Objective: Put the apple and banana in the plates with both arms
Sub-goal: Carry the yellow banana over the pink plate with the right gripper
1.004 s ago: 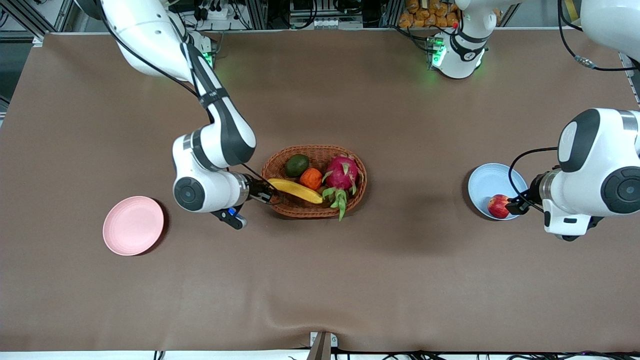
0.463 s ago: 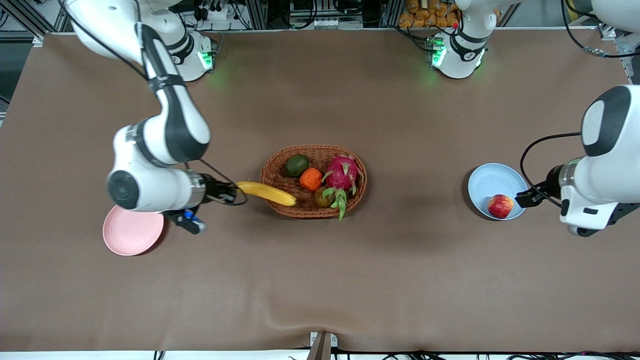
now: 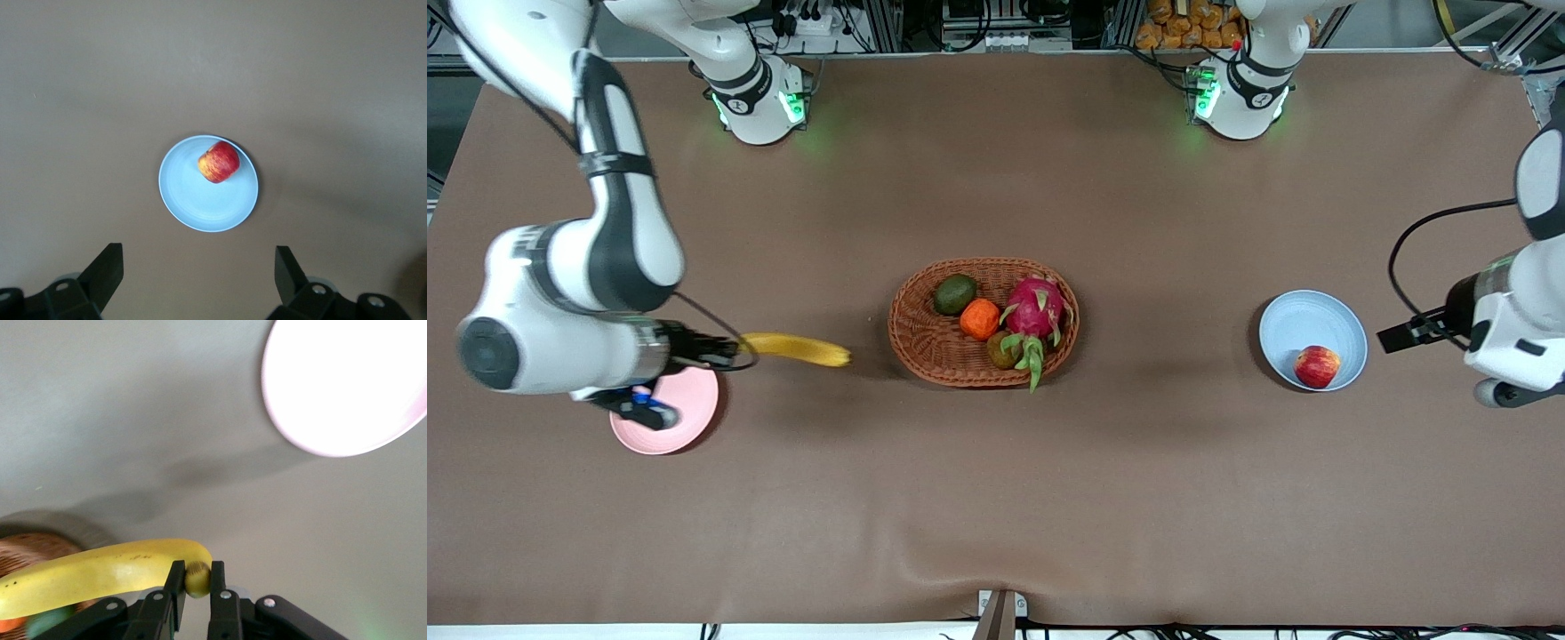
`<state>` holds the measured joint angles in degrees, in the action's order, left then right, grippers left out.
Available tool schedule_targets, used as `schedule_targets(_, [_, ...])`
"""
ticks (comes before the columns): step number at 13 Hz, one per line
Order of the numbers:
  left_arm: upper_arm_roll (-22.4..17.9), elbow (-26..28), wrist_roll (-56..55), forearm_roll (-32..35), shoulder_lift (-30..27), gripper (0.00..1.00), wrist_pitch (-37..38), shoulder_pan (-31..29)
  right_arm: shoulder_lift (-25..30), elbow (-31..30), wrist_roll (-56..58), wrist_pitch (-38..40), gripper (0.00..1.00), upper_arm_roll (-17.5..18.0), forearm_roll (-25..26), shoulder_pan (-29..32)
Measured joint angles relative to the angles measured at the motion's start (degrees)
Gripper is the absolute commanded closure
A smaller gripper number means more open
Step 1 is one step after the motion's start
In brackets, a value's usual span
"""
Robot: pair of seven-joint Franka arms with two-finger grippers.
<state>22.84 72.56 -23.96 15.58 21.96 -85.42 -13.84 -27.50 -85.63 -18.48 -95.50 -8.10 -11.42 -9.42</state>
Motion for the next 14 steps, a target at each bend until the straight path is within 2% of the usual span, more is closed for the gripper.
schedule_targets(2, [-0.04,-0.35,1.17,-3.14,-1.99,0.0,-0.21,-0.7,-0.01,0.01,7.09,-0.07,1.0,-0.03,1.62,4.17])
schedule_targets(5, [-0.08,-0.44,4.75,-12.94,-5.78,0.0,-0.22,-5.07,-0.94,0.9,17.39,-0.37,1.0,-0.02,3.82,10.06])
schedule_targets(10, [-0.1,-0.38,11.58,-13.69,-10.36,0.0,-0.21,-6.77,-7.82,1.75,31.23,-8.53,1.0,0.0,5.89,15.32])
schedule_targets(14, [-0.39,-0.09,13.57,-13.4,-10.71,0.0,-0.22,-6.72,-10.88,2.27,37.69,-14.84,1.0,0.01,6.8,16.7])
